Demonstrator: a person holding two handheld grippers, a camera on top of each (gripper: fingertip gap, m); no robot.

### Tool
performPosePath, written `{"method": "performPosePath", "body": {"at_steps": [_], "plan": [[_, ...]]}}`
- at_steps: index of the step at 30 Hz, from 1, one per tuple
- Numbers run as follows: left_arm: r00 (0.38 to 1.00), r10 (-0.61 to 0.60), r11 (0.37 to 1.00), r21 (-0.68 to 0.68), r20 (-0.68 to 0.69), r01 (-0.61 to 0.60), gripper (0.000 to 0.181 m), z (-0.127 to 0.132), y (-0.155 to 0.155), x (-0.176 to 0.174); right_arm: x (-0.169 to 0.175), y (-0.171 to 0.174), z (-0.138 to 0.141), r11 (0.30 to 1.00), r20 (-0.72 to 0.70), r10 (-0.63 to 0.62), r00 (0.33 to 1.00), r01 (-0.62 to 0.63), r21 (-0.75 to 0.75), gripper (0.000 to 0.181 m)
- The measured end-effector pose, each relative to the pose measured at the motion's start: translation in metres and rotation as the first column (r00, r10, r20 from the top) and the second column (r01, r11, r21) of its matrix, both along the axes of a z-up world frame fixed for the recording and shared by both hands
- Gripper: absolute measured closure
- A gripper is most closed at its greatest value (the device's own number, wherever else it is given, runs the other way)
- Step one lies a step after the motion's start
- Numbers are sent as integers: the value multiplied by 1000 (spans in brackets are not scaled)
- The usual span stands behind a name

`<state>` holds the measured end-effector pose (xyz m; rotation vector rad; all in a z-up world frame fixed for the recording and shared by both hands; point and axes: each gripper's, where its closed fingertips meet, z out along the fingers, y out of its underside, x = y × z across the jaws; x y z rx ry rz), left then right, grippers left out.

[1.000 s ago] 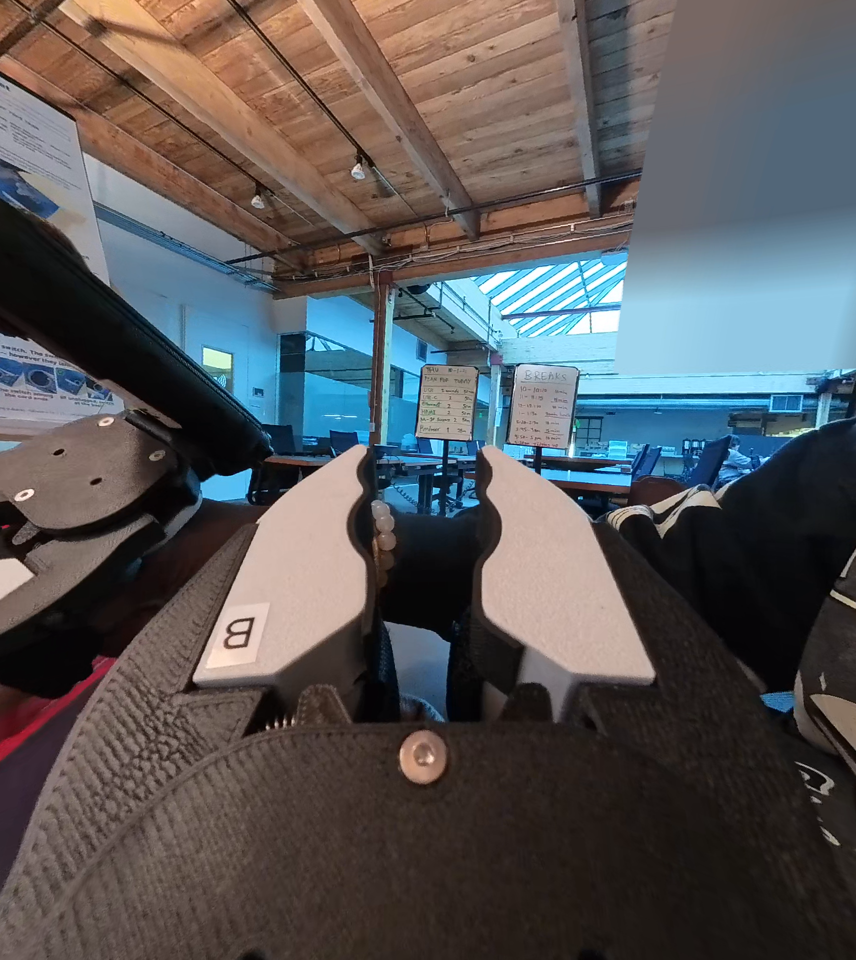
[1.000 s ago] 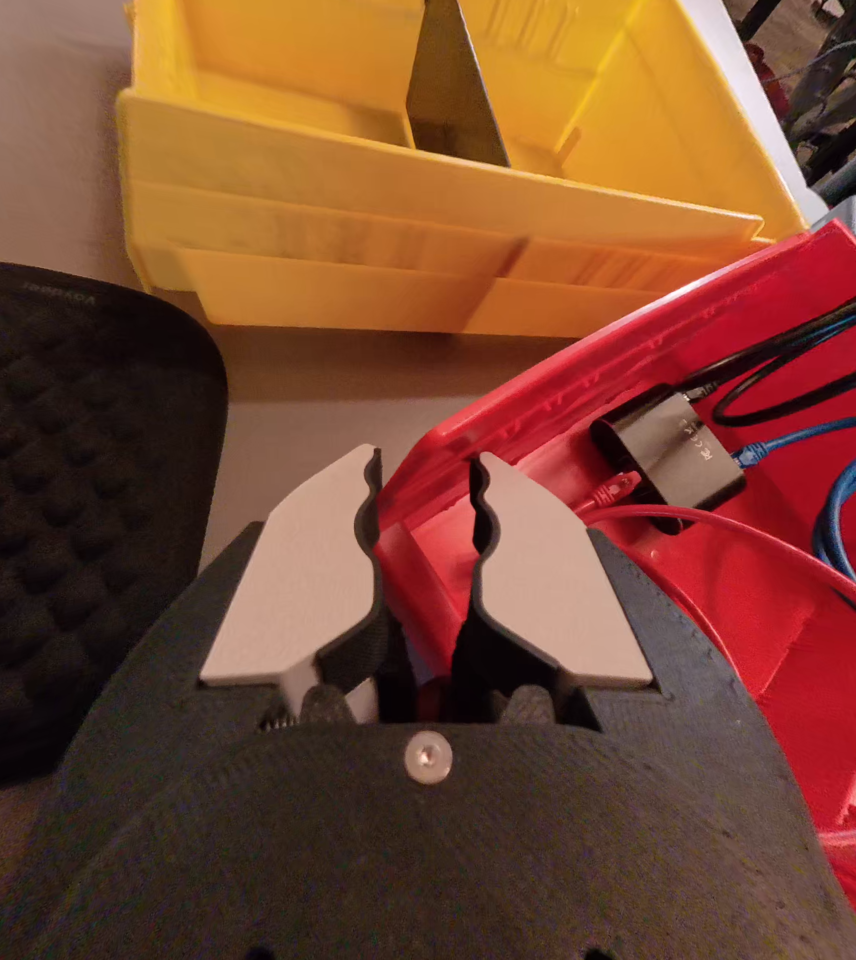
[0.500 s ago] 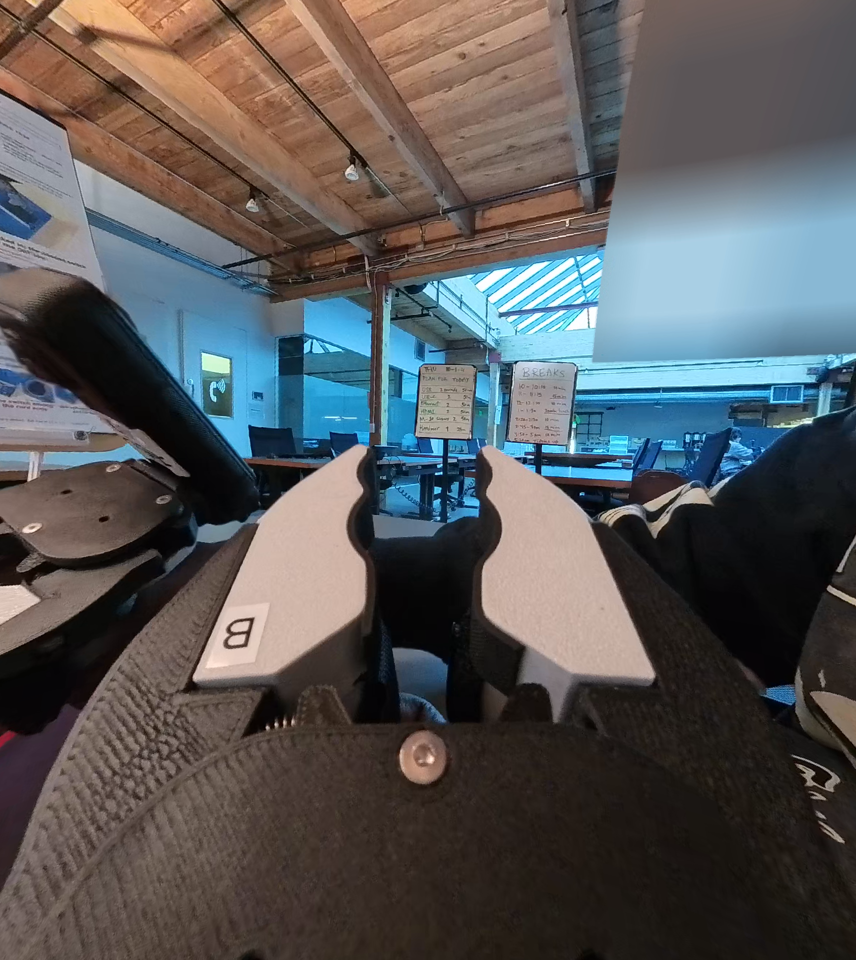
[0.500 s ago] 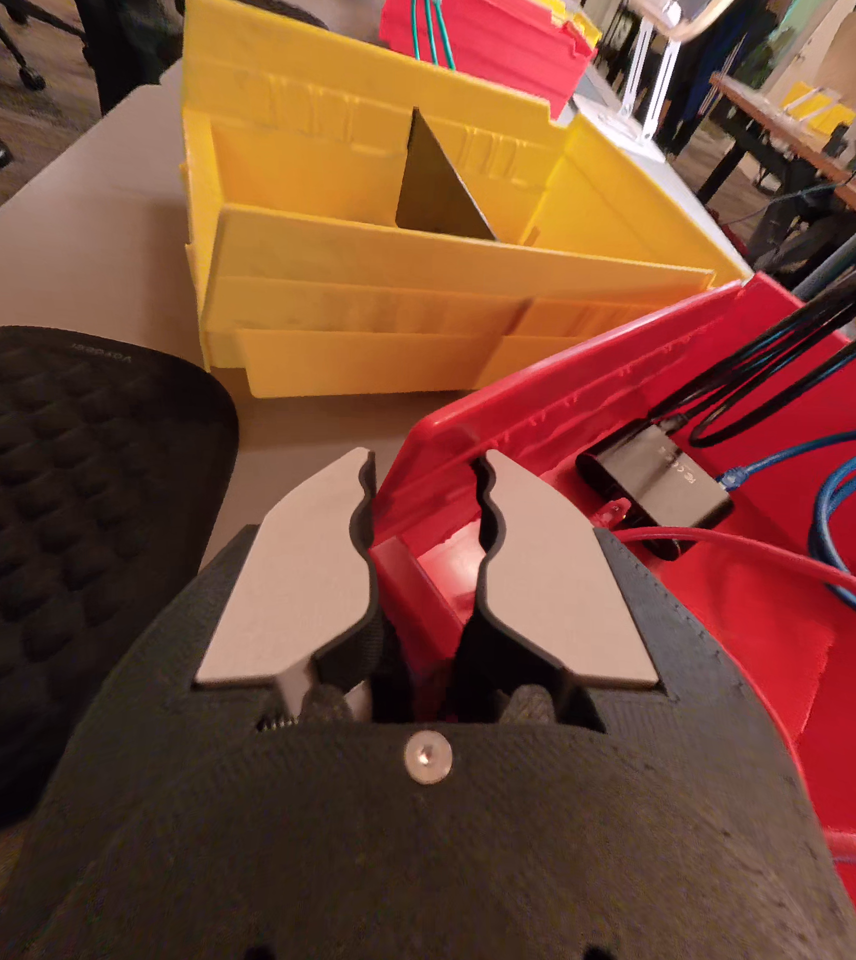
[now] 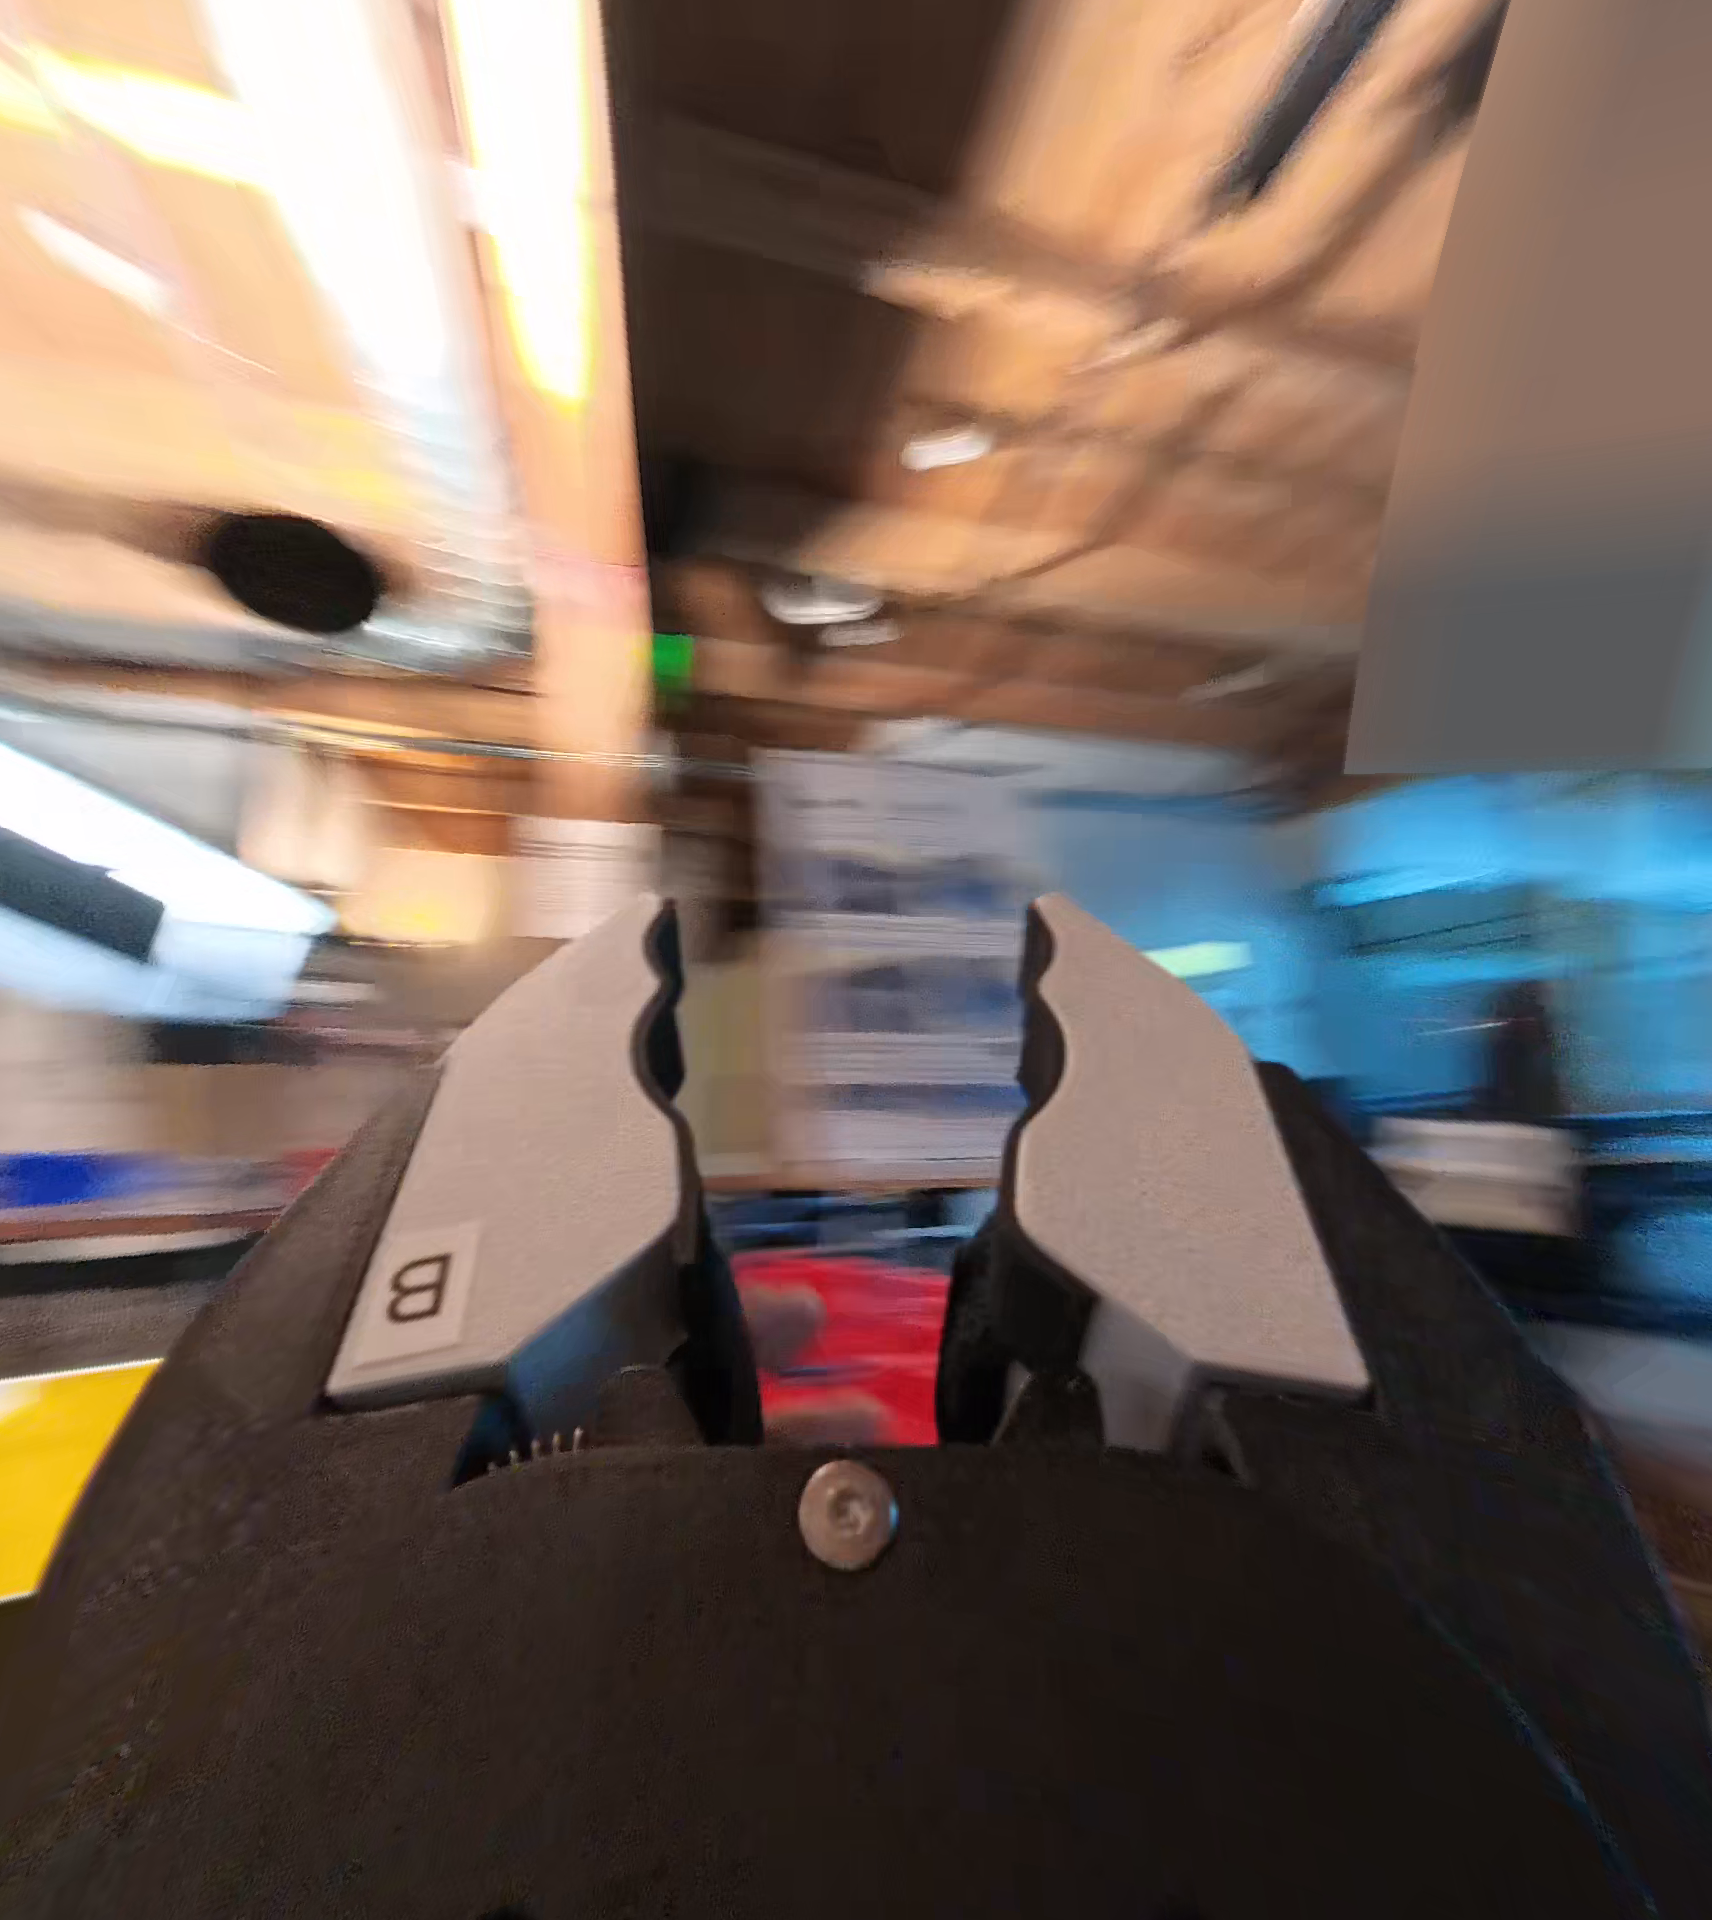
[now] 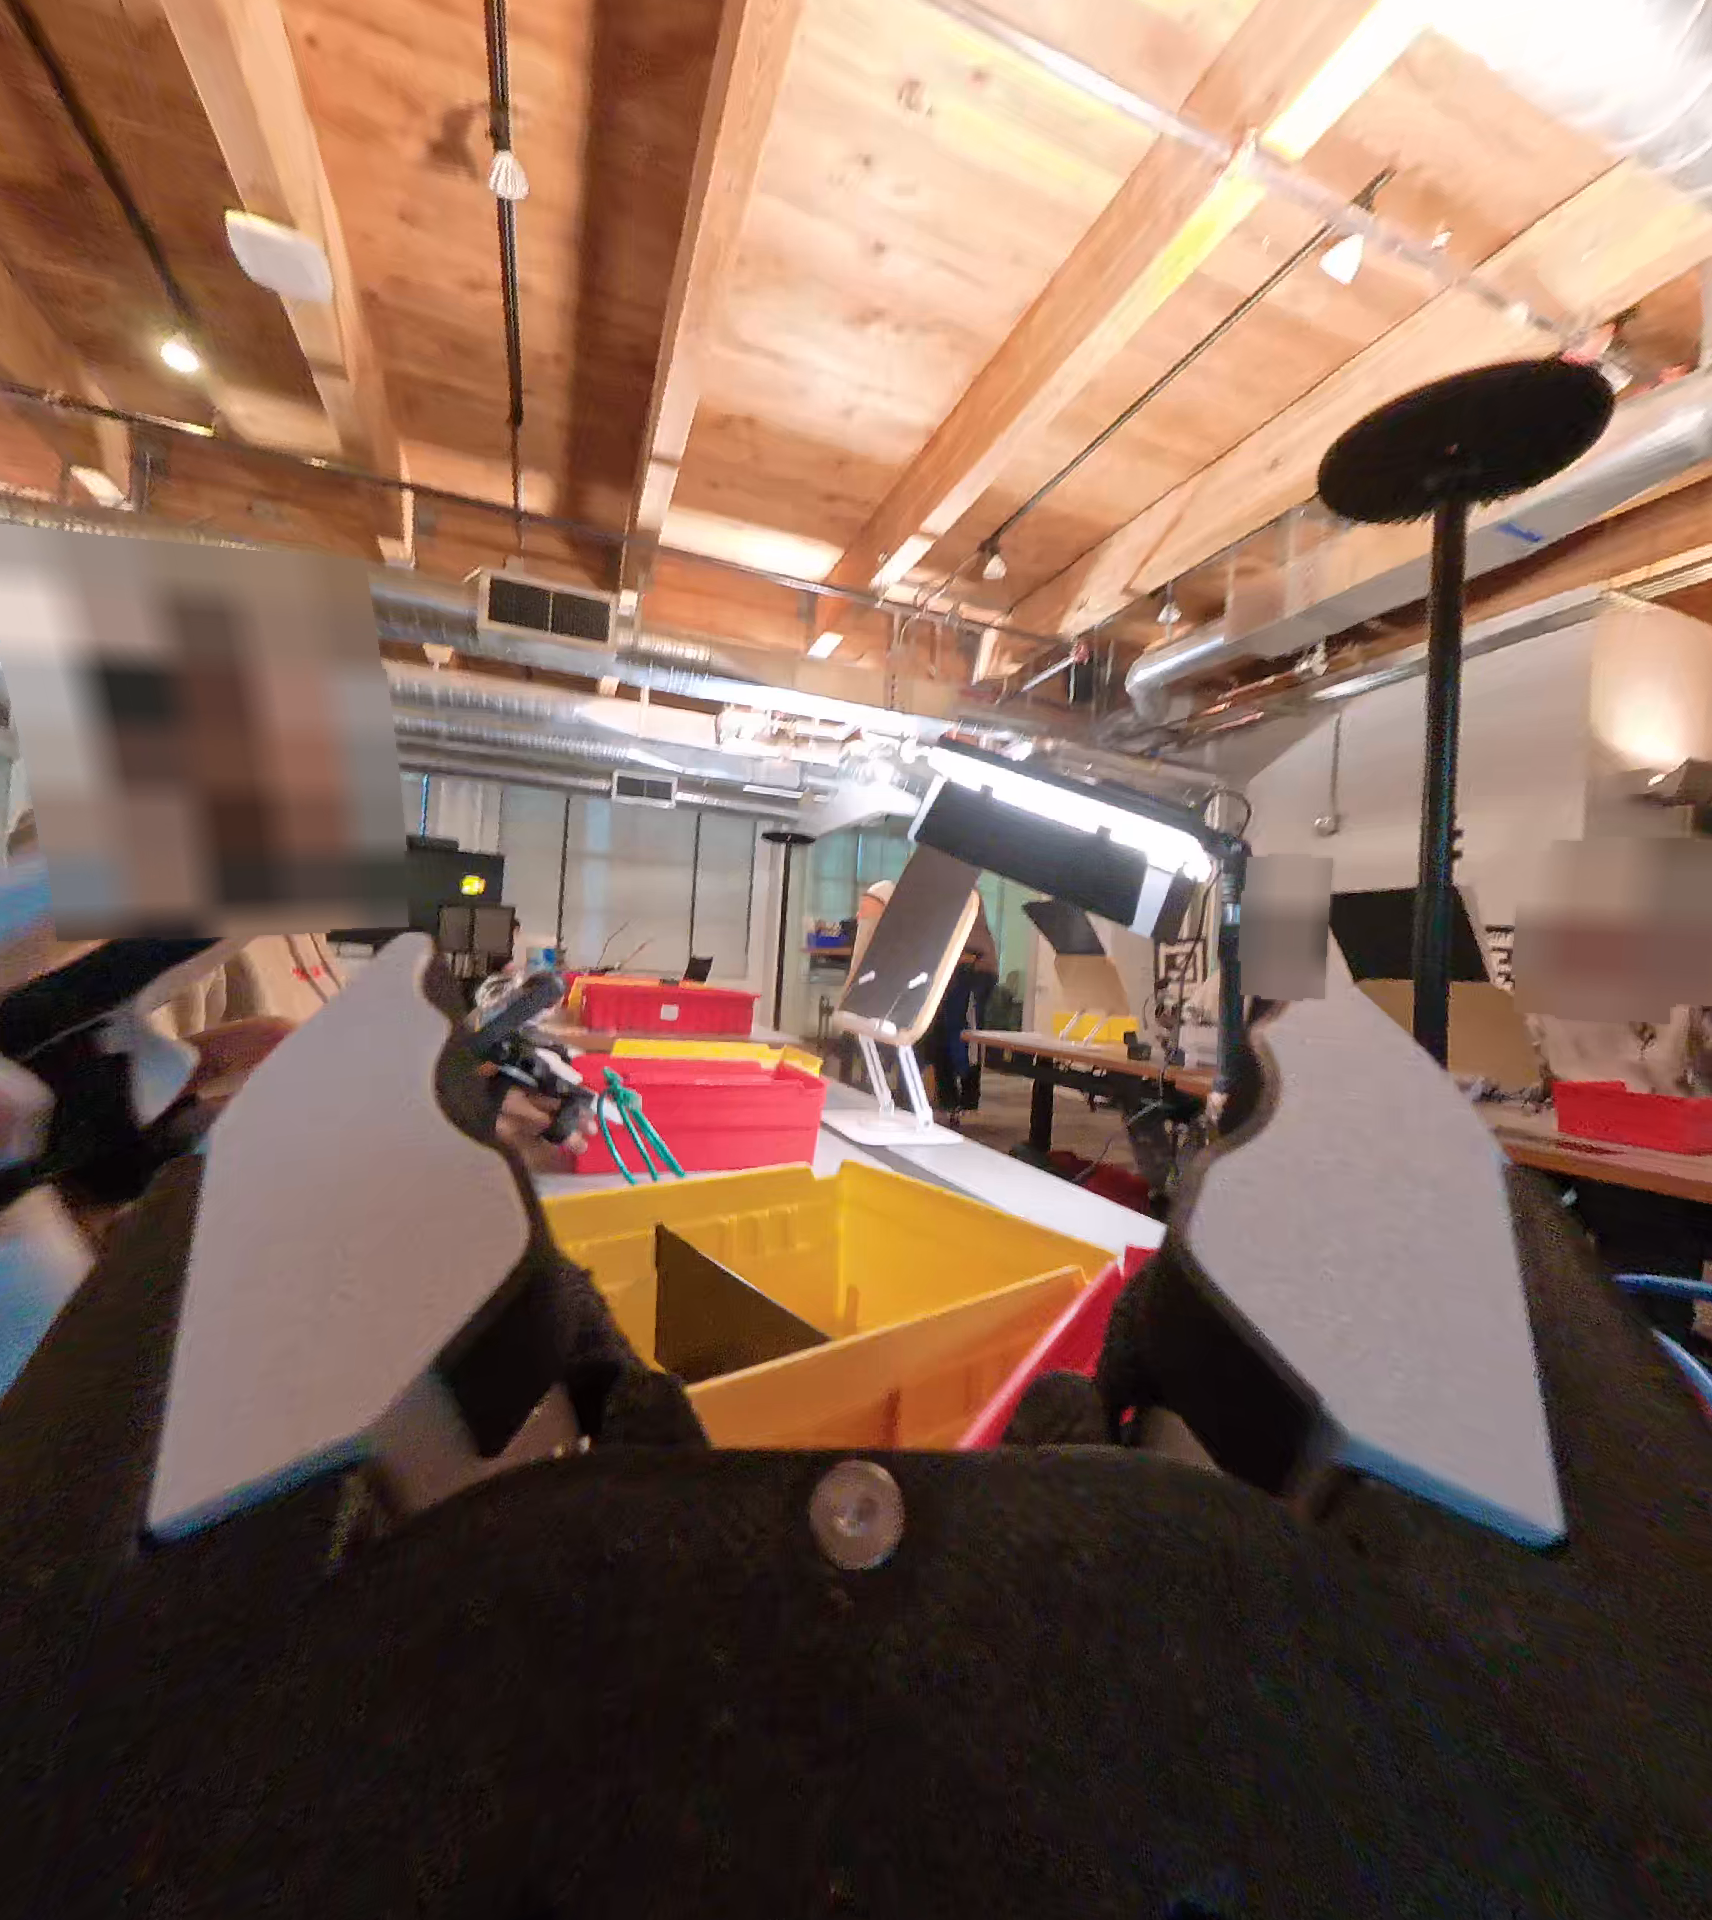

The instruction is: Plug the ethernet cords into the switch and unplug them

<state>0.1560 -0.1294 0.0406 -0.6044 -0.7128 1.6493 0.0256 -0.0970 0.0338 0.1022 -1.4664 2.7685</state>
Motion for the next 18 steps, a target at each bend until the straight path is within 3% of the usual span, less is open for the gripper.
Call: {"method": "performPosePath", "body": {"at_steps": [1,3,5,8,11,13,18], "plan": [[987,155,988,-6,30,-155,115,2,-31,13,7,3,1,1000,-2,-11,1000,11,-23,53],[900,413,909,0,140,-417,105,-8,-93,39,25,6,-1,998,-17,-46,999,45,-48,77],[821,495,852,29,283,-523,104,-33,-141,56,51,0,-14,999,-43,-25,999,25,-21,86],[750,373,855,112,546,-507,101,-92,-185,54,72,-28,-52,987,14,-4,1000,2,160,88],[650,260,851,148,714,-504,100,-143,-205,51,74,-58,-95,937,59,-40,997,17,348,83],[623,233,860,141,747,-491,100,-159,-208,45,73,-74,-120,889,21,-82,996,64,454,84],[606,225,886,99,763,-454,108,-169,-204,32,76,-93,-133,815,-76,-142,987,160,557,100]]}}
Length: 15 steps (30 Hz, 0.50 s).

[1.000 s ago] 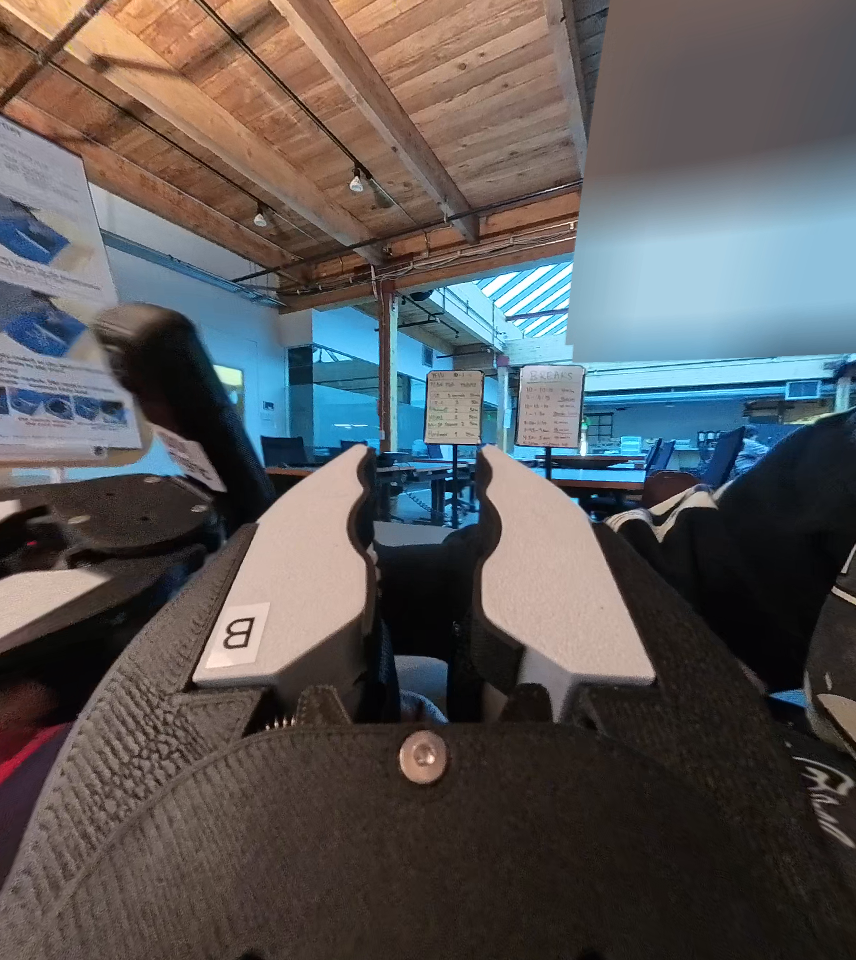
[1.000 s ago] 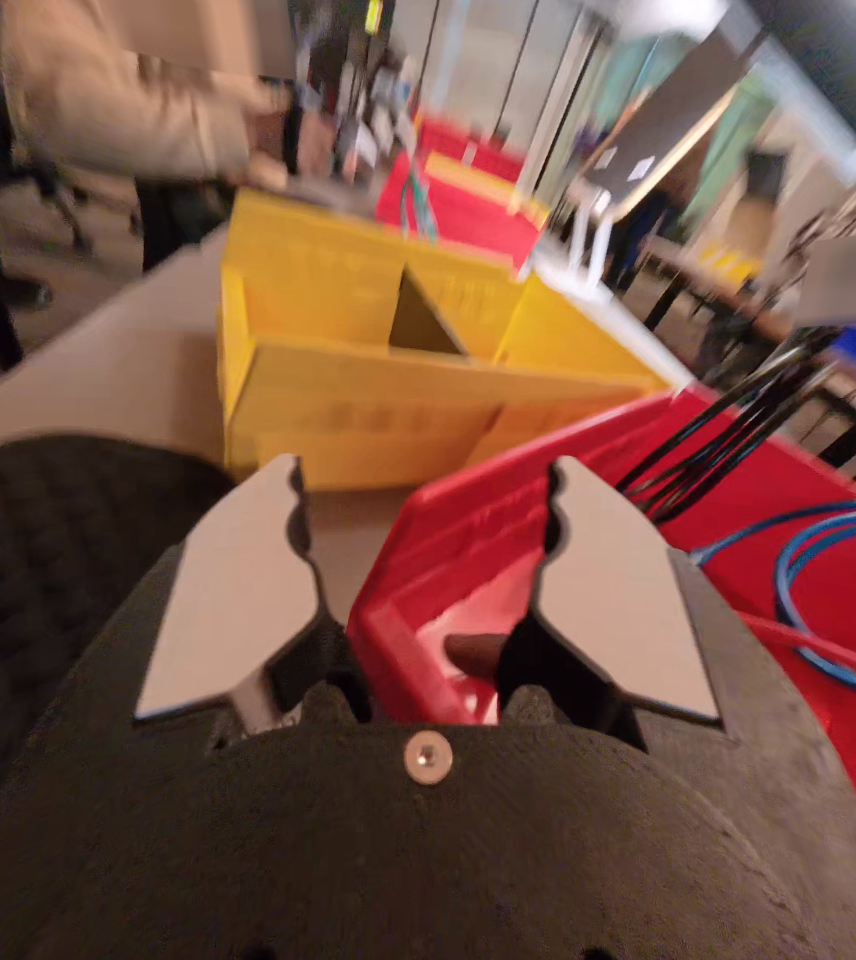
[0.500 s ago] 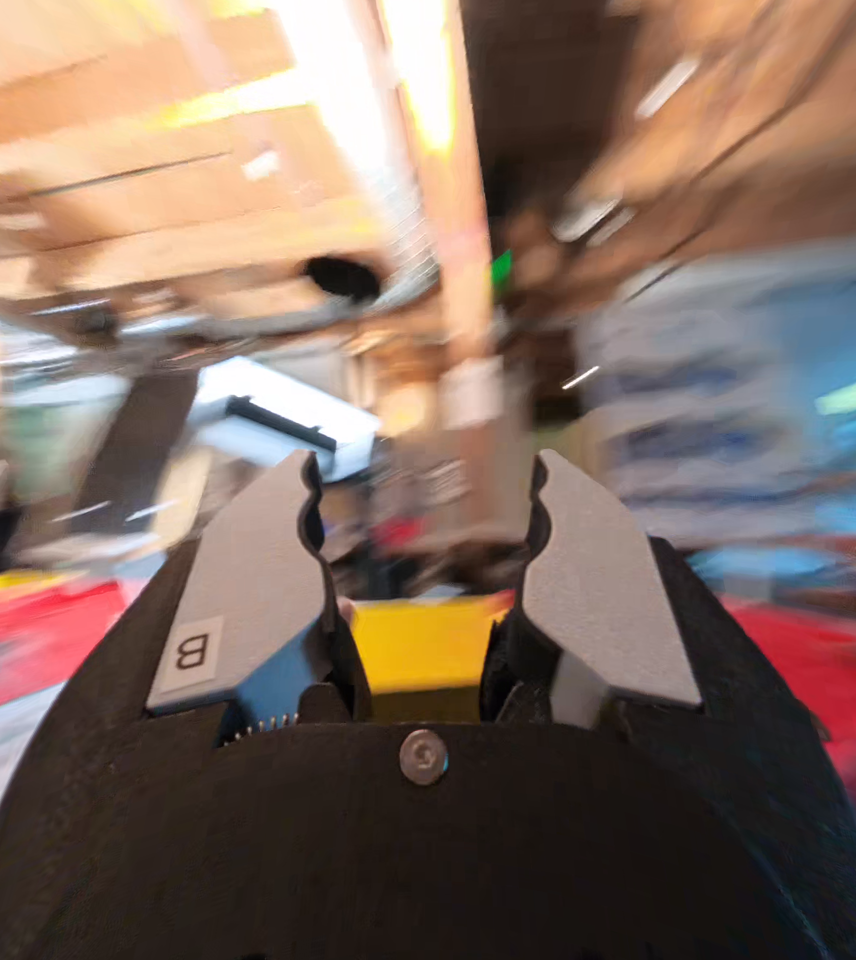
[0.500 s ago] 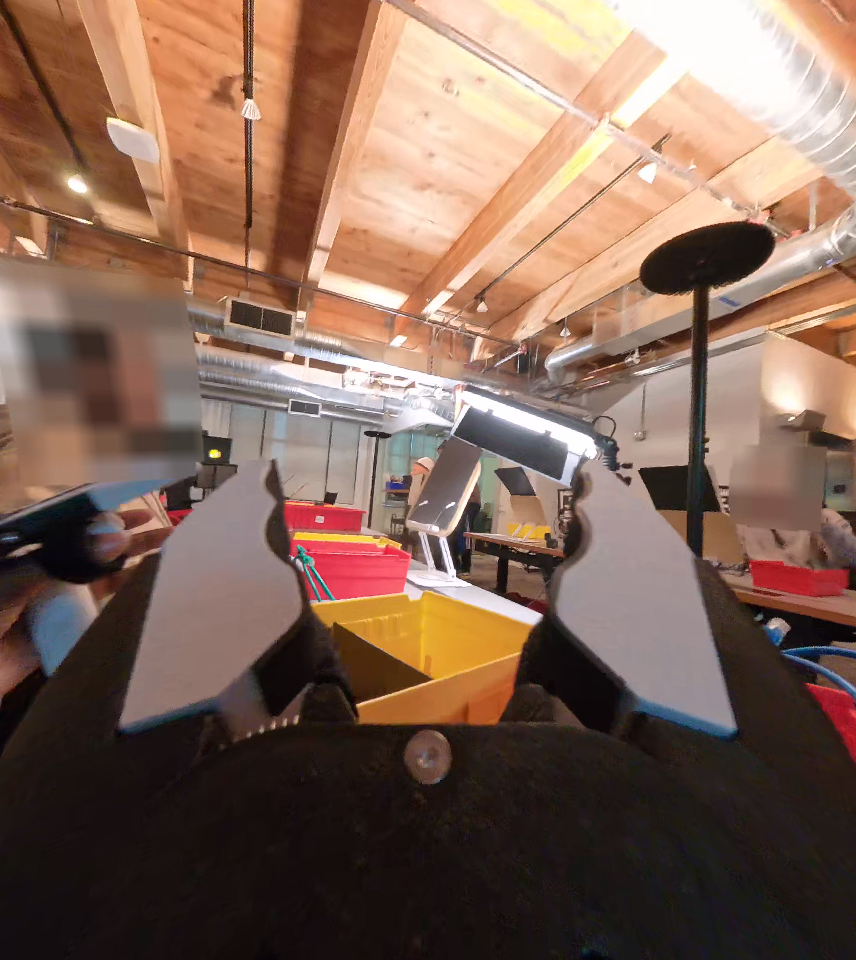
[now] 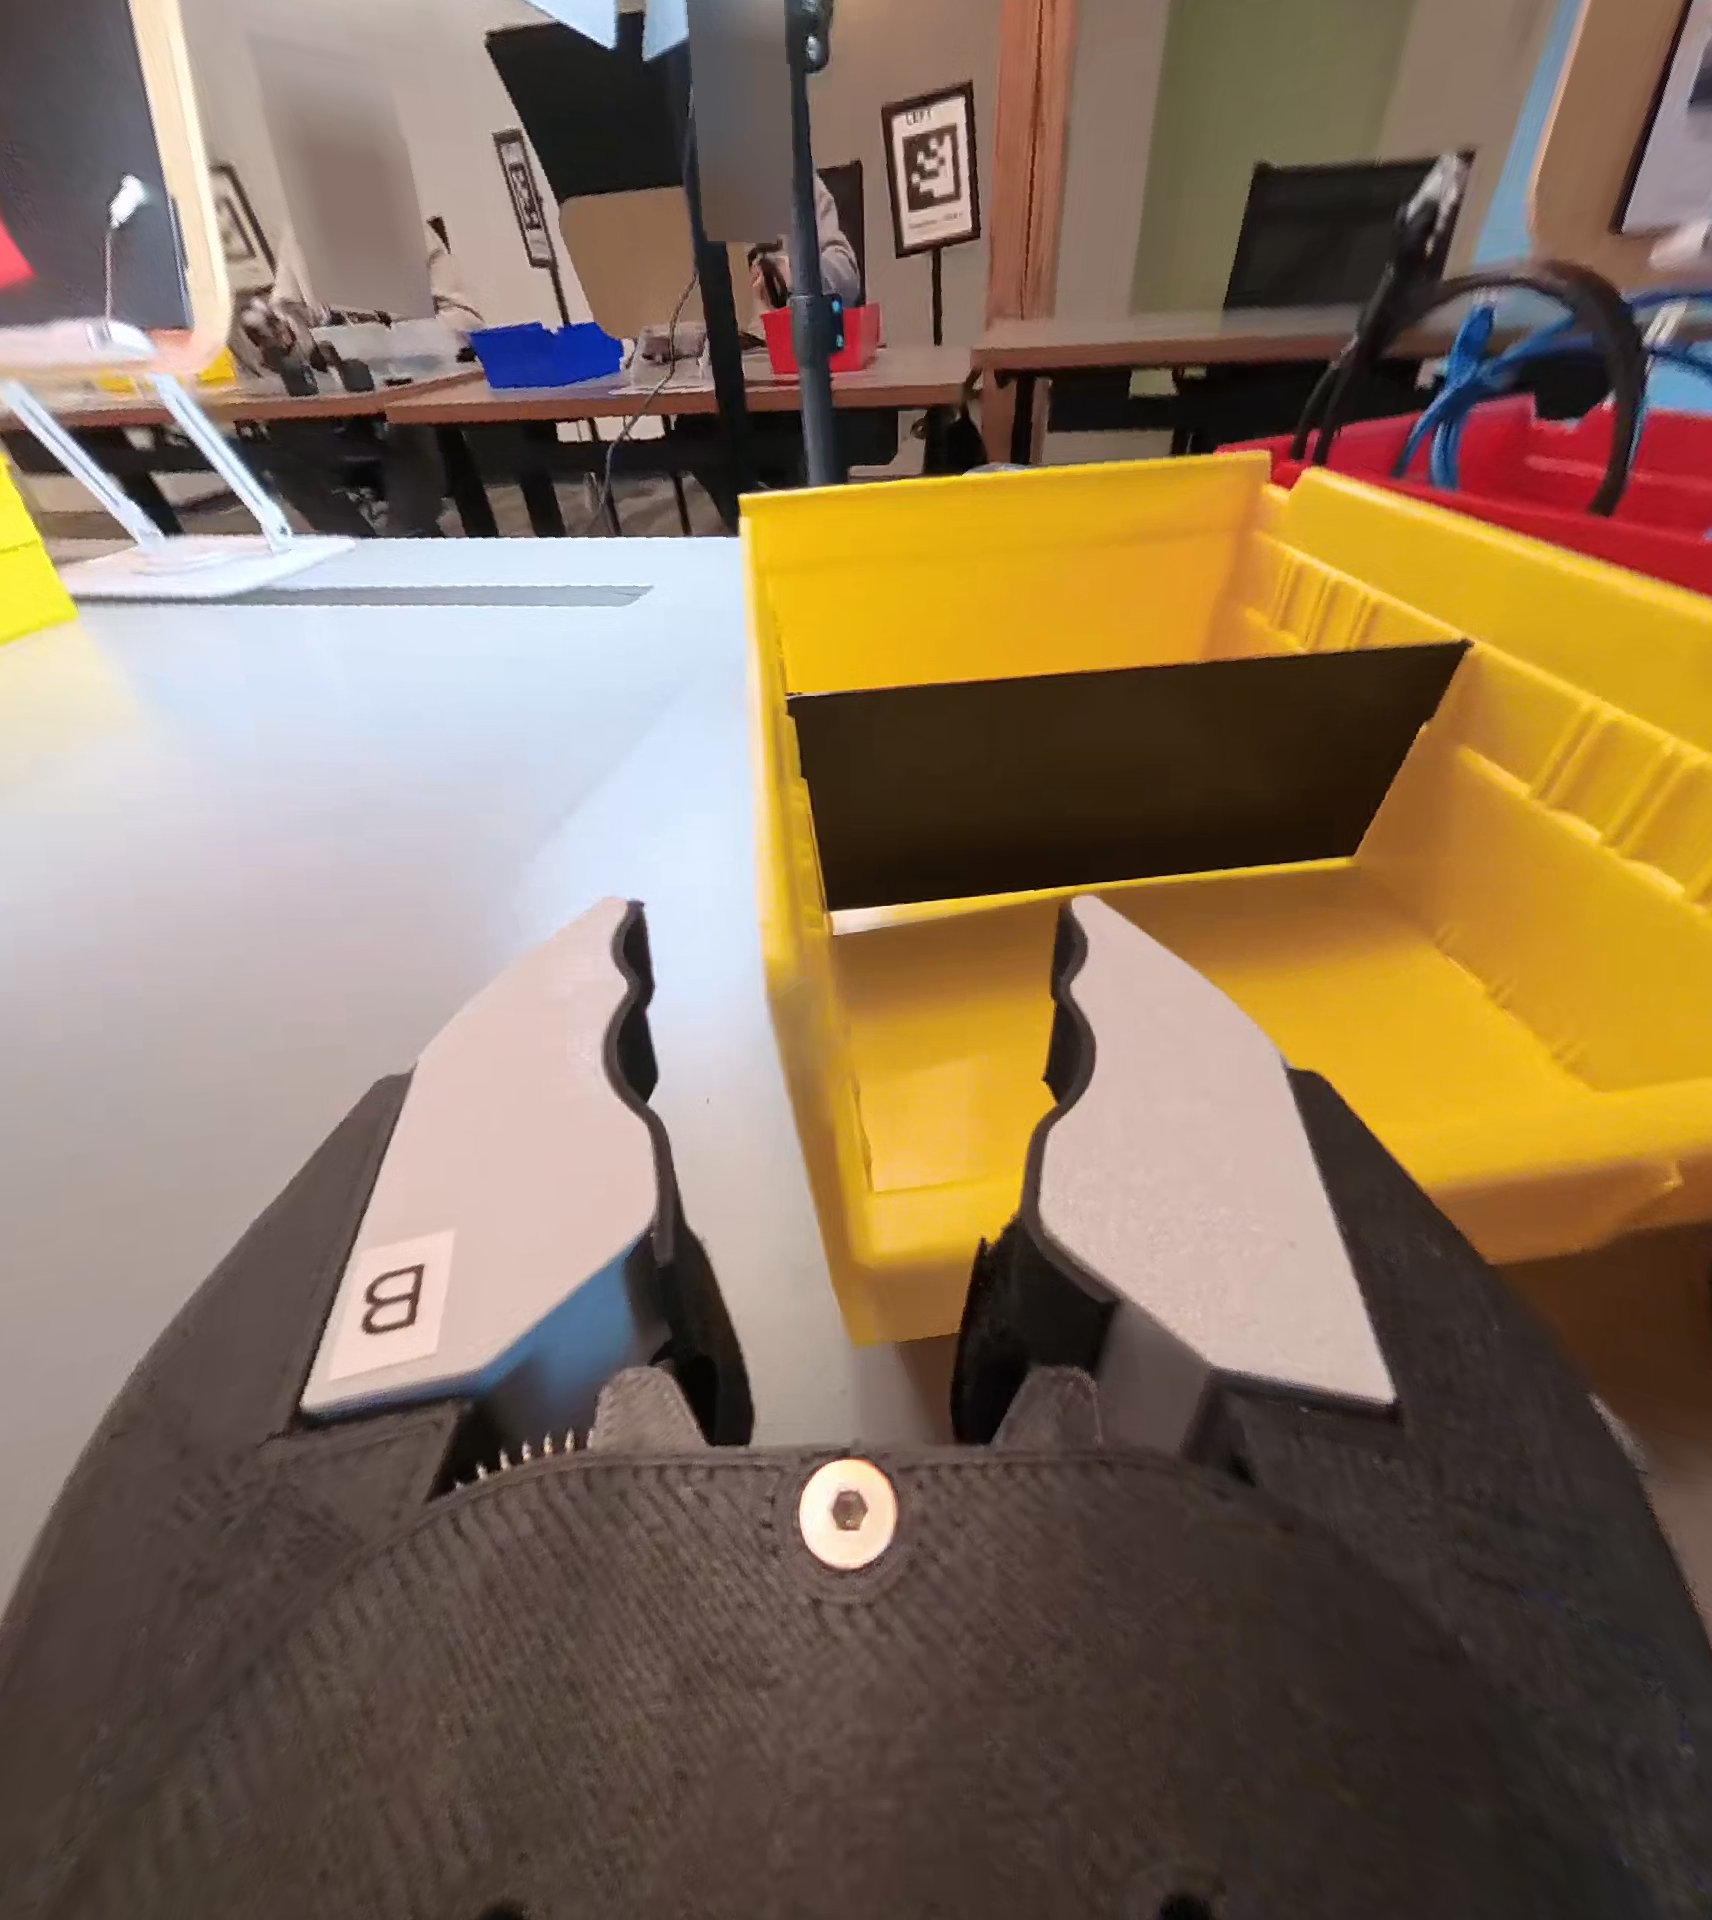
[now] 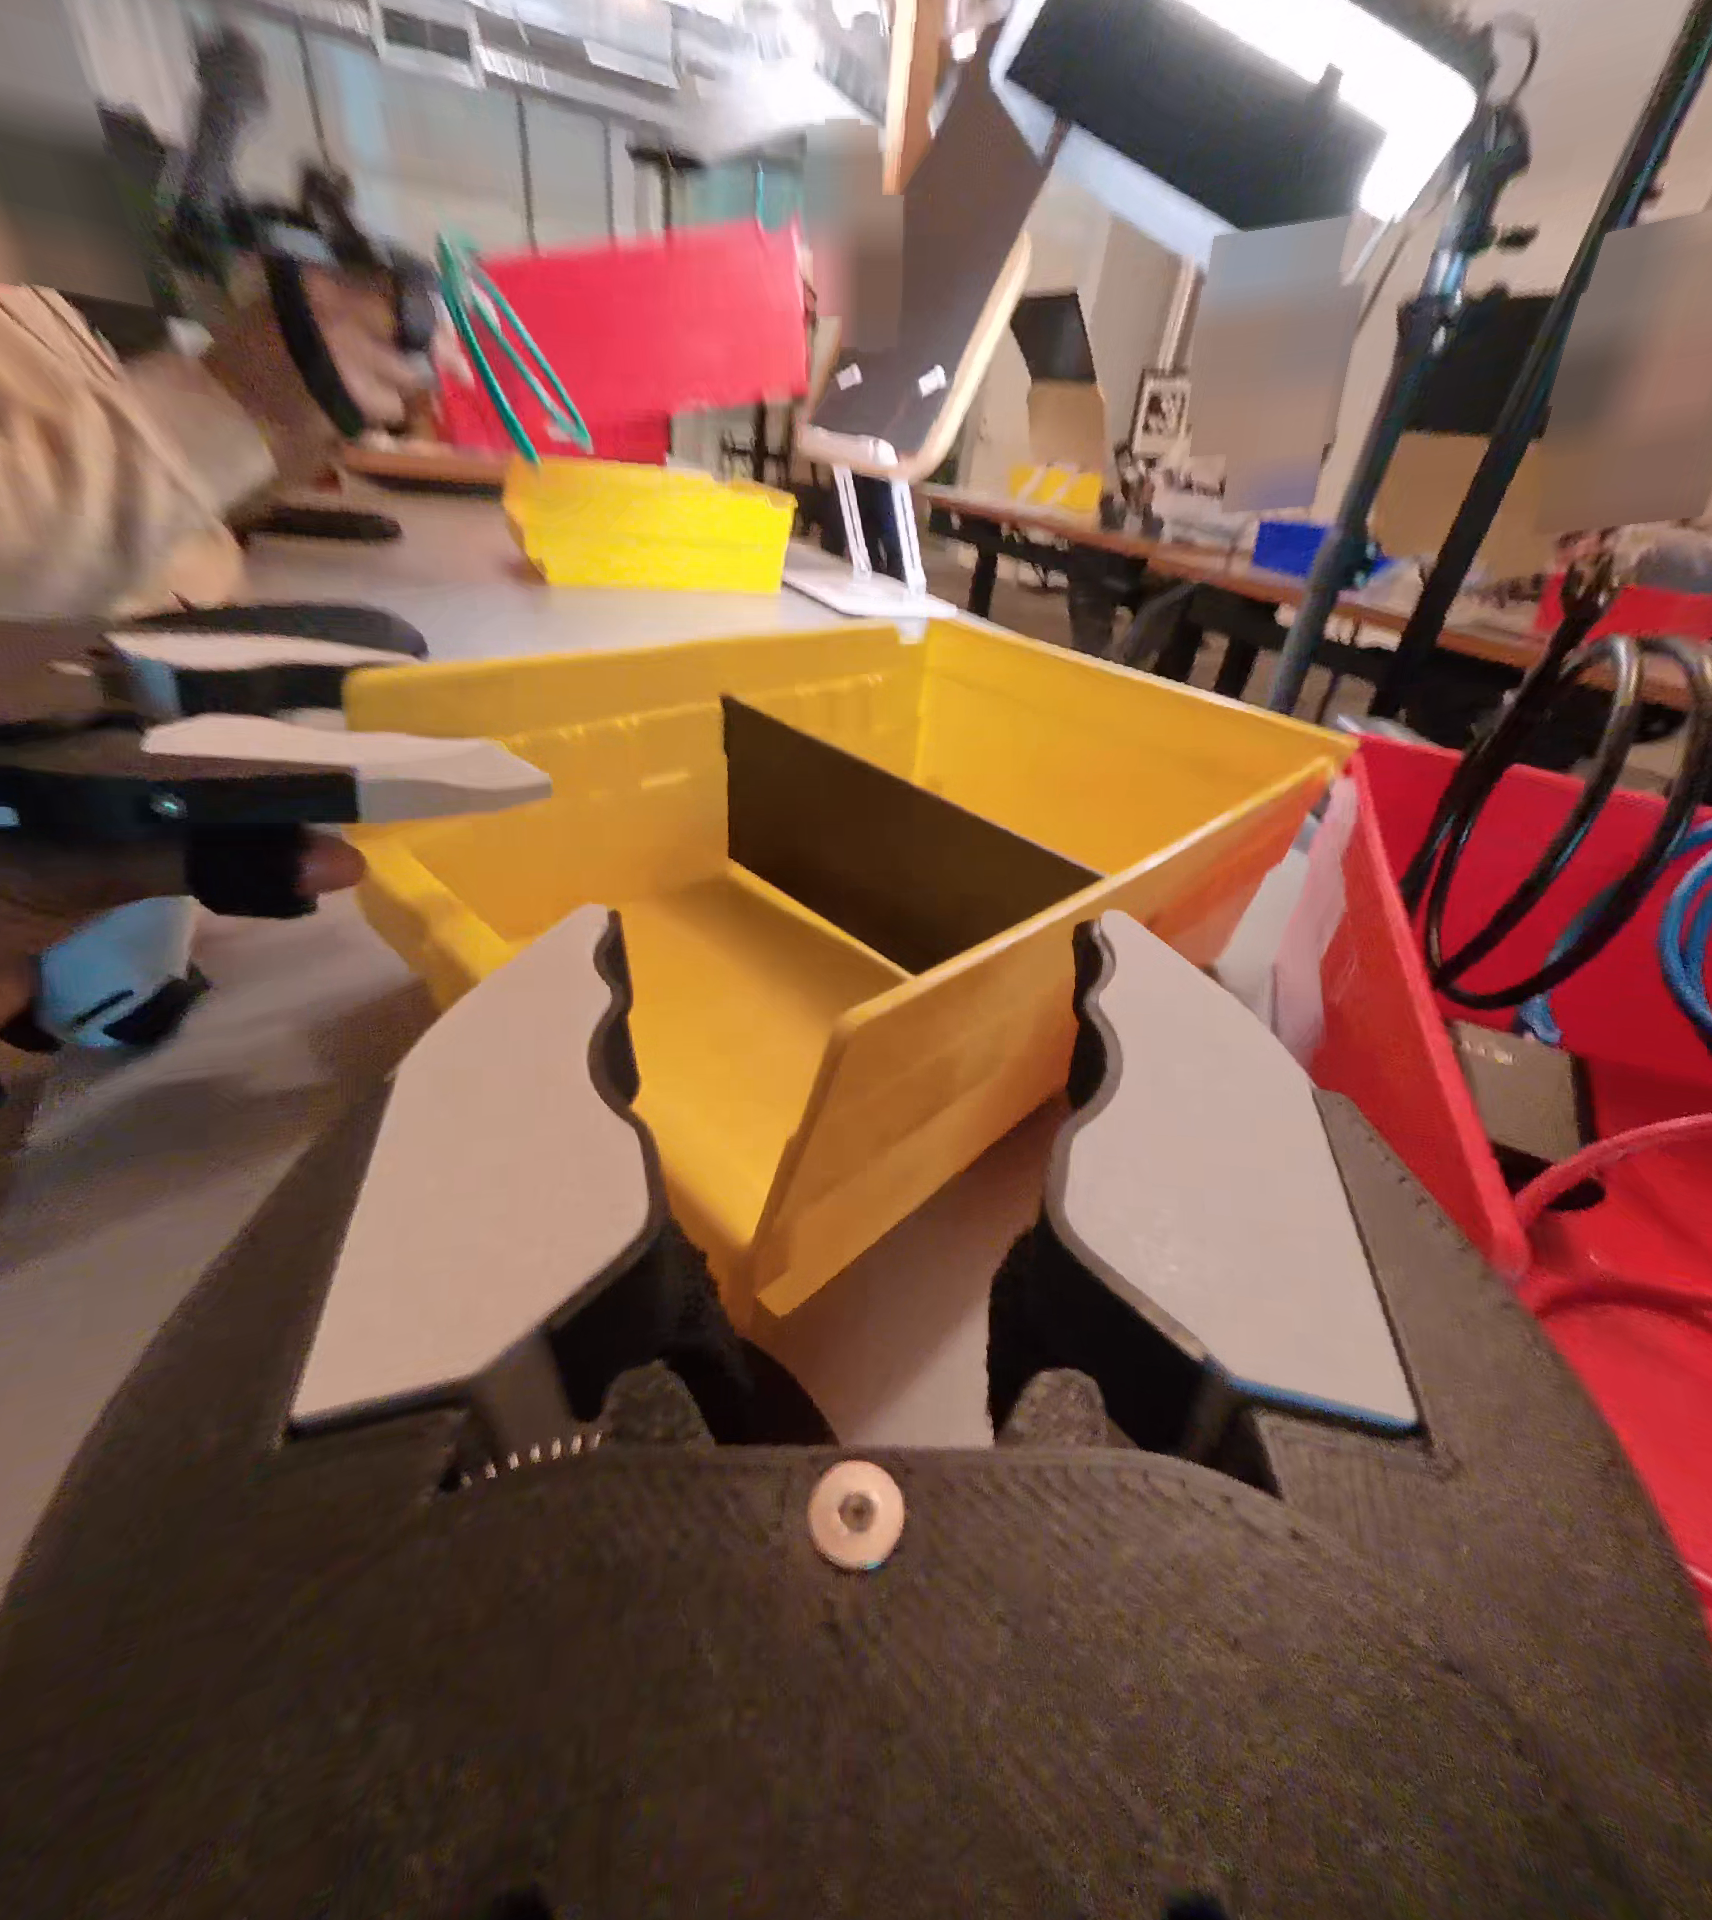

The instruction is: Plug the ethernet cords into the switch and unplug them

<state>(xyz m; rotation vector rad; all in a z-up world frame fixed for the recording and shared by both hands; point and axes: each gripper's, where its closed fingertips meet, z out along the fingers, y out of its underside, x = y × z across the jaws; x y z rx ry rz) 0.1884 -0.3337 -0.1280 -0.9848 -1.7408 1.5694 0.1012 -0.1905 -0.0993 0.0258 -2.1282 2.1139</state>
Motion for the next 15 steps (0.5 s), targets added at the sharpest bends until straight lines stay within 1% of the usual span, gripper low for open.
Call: {"method": "performPosePath", "body": {"at_steps": [2,5,9,10,11,12,13,14,15], "plan": [[1000,1,999,-38,19,-1,115,0,1,-2,-5,-6,-9,997,5,-39,999,38,68,102],[999,26,995,-97,44,-22,123,0,-1,-1,-14,-14,-21,985,57,-73,996,62,162,98],[991,78,988,-144,111,-62,128,-5,-3,-2,-21,-20,-36,964,166,-82,983,36,264,93],[987,103,984,-155,124,-84,131,-6,-4,-1,-22,-21,-40,958,181,-82,980,27,286,95],[984,125,981,-167,130,-102,136,-6,-7,2,-21,-23,-44,951,188,-77,979,15,309,102],[982,141,976,-183,124,-117,148,-5,-7,3,-20,-24,-47,944,190,-71,979,5,331,113],[984,139,973,-202,111,-114,164,-2,-5,4,-23,-24,-49,937,181,-97,979,29,347,119],[986,140,970,-214,95,-117,173,0,-3,4,-30,-23,-50,930,159,-150,976,85,356,131],[987,134,969,-220,86,-112,175,1,-2,4,-34,-23,-51,924,141,-184,973,122,363,138]]}}
